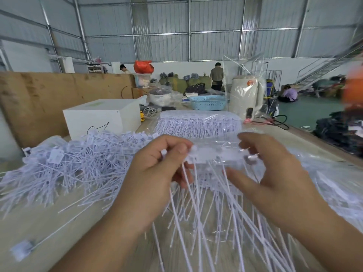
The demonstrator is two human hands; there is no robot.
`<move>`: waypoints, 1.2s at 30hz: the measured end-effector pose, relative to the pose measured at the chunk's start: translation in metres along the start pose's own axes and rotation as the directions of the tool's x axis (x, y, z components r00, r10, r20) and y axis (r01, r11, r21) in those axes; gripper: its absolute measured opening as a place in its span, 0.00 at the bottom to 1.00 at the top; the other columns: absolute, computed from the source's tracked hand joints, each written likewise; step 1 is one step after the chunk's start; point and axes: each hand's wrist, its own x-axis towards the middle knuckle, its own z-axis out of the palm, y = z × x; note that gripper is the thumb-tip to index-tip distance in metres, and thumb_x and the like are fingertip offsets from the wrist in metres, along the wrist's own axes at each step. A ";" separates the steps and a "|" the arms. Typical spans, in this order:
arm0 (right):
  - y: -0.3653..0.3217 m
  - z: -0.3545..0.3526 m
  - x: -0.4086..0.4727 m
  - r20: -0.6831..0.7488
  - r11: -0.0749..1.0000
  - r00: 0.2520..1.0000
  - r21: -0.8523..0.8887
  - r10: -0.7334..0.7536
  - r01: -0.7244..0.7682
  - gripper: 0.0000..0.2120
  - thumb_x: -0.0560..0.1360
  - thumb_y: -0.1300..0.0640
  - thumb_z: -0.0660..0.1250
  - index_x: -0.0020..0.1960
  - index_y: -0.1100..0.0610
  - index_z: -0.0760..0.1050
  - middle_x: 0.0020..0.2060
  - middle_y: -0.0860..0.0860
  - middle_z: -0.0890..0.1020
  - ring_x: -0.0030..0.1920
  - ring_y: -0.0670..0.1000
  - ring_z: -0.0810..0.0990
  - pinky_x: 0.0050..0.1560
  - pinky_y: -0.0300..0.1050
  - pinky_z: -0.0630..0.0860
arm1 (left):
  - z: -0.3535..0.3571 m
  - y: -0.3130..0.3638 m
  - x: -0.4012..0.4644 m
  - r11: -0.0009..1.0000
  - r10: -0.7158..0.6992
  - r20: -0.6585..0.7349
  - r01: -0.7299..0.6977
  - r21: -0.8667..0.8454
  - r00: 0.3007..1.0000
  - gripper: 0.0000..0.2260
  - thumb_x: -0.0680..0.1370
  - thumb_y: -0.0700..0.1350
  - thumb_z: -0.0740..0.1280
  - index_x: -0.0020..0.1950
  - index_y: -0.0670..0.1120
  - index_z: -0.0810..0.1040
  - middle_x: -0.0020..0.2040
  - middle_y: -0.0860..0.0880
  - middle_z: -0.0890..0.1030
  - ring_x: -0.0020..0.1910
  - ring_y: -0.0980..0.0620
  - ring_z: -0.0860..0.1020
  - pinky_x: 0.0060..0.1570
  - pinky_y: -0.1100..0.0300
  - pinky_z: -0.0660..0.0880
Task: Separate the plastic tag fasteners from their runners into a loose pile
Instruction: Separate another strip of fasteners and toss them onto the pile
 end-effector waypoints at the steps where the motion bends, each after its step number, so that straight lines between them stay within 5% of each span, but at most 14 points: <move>1: -0.001 0.001 0.000 -0.059 1.000 0.998 0.026 0.007 -0.006 0.30 0.70 0.33 0.64 0.68 0.45 0.68 0.56 0.38 0.72 0.57 0.37 0.70 0.54 0.26 0.63 | 0.000 -0.001 0.001 1.000 -0.002 -0.041 0.001 -0.024 0.999 0.07 0.74 0.48 0.66 0.42 0.53 0.84 0.32 0.49 0.81 0.28 0.54 0.79 0.30 0.64 0.75; 5: -0.010 -0.001 -0.004 -0.258 0.990 0.963 0.091 -0.078 0.104 0.22 0.76 0.44 0.63 0.65 0.54 0.70 0.60 0.47 0.70 0.64 0.51 0.69 0.63 0.42 0.66 | 0.007 -0.005 0.001 0.997 -0.046 -0.202 0.031 -0.075 0.978 0.15 0.80 0.40 0.64 0.40 0.55 0.84 0.33 0.50 0.82 0.30 0.53 0.81 0.31 0.61 0.78; 10: -0.018 -0.003 -0.008 -0.353 0.939 0.918 0.216 -0.180 0.267 0.10 0.77 0.52 0.61 0.56 0.54 0.72 0.51 0.49 0.73 0.54 0.48 0.73 0.55 0.36 0.67 | 0.006 0.002 0.004 0.930 -0.181 -0.247 0.084 -0.359 0.952 0.07 0.78 0.41 0.65 0.46 0.48 0.83 0.35 0.47 0.82 0.31 0.53 0.79 0.32 0.62 0.78; 16: -0.009 0.003 -0.005 -0.055 0.844 0.973 0.511 0.224 -0.166 0.16 0.71 0.40 0.64 0.56 0.45 0.75 0.51 0.44 0.79 0.52 0.46 0.77 0.50 0.45 0.70 | -0.008 0.006 0.010 0.841 -0.246 -0.207 0.102 -0.531 0.947 0.06 0.78 0.39 0.64 0.49 0.45 0.80 0.35 0.48 0.81 0.30 0.56 0.78 0.31 0.65 0.78; 20: -0.008 0.001 -0.002 0.275 0.346 0.907 0.857 0.319 -0.382 0.24 0.71 0.39 0.67 0.59 0.54 0.78 0.53 0.53 0.84 0.52 0.55 0.85 0.52 0.53 0.82 | -0.002 -0.005 0.010 0.711 -0.386 -0.090 0.234 -0.664 0.918 0.07 0.72 0.40 0.67 0.48 0.45 0.81 0.37 0.47 0.83 0.30 0.56 0.80 0.29 0.64 0.78; 23: -0.012 -0.008 0.003 0.294 0.085 0.942 0.947 0.159 -0.310 0.30 0.74 0.38 0.61 0.57 0.63 0.80 0.56 0.65 0.81 0.46 0.63 0.83 0.48 0.59 0.82 | 0.002 -0.013 0.008 0.717 -0.453 -0.068 0.317 -0.621 0.889 0.10 0.78 0.40 0.64 0.40 0.43 0.83 0.35 0.46 0.83 0.27 0.56 0.78 0.27 0.63 0.78; 25: -0.012 -0.011 0.004 0.292 0.009 0.956 0.956 0.006 -0.292 0.30 0.71 0.37 0.63 0.58 0.61 0.79 0.56 0.68 0.80 0.44 0.63 0.82 0.49 0.61 0.80 | 0.008 -0.019 0.005 0.783 -0.460 -0.076 0.364 -0.505 0.884 0.13 0.82 0.42 0.60 0.42 0.40 0.82 0.34 0.44 0.83 0.25 0.54 0.77 0.25 0.61 0.77; 27: -0.013 -0.010 0.005 0.302 0.055 0.950 0.953 -0.076 -0.298 0.33 0.69 0.36 0.68 0.64 0.59 0.75 0.55 0.68 0.79 0.43 0.62 0.81 0.48 0.60 0.80 | 0.014 -0.024 0.000 0.882 -0.411 -0.092 0.370 -0.292 0.907 0.13 0.83 0.44 0.58 0.48 0.40 0.80 0.34 0.44 0.83 0.25 0.52 0.76 0.24 0.60 0.76; 30: -0.014 -0.003 0.010 0.331 0.174 0.943 0.927 0.031 -0.332 0.41 0.63 0.39 0.75 0.71 0.53 0.68 0.52 0.66 0.81 0.42 0.62 0.81 0.40 0.55 0.83 | 0.022 -0.030 -0.007 0.961 -0.277 -0.037 0.276 -0.018 0.960 0.15 0.80 0.54 0.59 0.46 0.47 0.81 0.35 0.47 0.84 0.27 0.51 0.78 0.24 0.59 0.74; 32: -0.010 0.004 0.005 0.253 0.367 0.967 0.898 0.023 -0.243 0.43 0.65 0.40 0.75 0.75 0.45 0.60 0.54 0.59 0.82 0.46 0.60 0.83 0.43 0.52 0.83 | 0.023 -0.032 -0.010 0.970 -0.224 0.032 0.220 0.101 0.974 0.18 0.73 0.62 0.58 0.45 0.51 0.81 0.37 0.50 0.84 0.29 0.53 0.79 0.25 0.59 0.74; 34: -0.008 0.010 -0.007 0.158 0.610 0.986 0.787 -0.054 -0.093 0.39 0.70 0.33 0.70 0.75 0.35 0.55 0.58 0.54 0.82 0.54 0.56 0.83 0.54 0.59 0.79 | 0.021 -0.035 -0.011 0.954 -0.196 0.064 0.175 0.245 0.978 0.19 0.71 0.64 0.57 0.44 0.53 0.80 0.39 0.52 0.84 0.30 0.53 0.80 0.28 0.57 0.77; 36: -0.007 0.015 -0.018 0.104 0.722 0.993 0.691 -0.058 -0.030 0.36 0.71 0.29 0.65 0.74 0.31 0.52 0.58 0.49 0.81 0.55 0.51 0.82 0.55 0.62 0.75 | 0.016 -0.038 -0.009 0.910 -0.146 0.084 0.100 0.401 0.986 0.20 0.73 0.66 0.54 0.44 0.54 0.79 0.38 0.52 0.84 0.33 0.52 0.81 0.35 0.51 0.80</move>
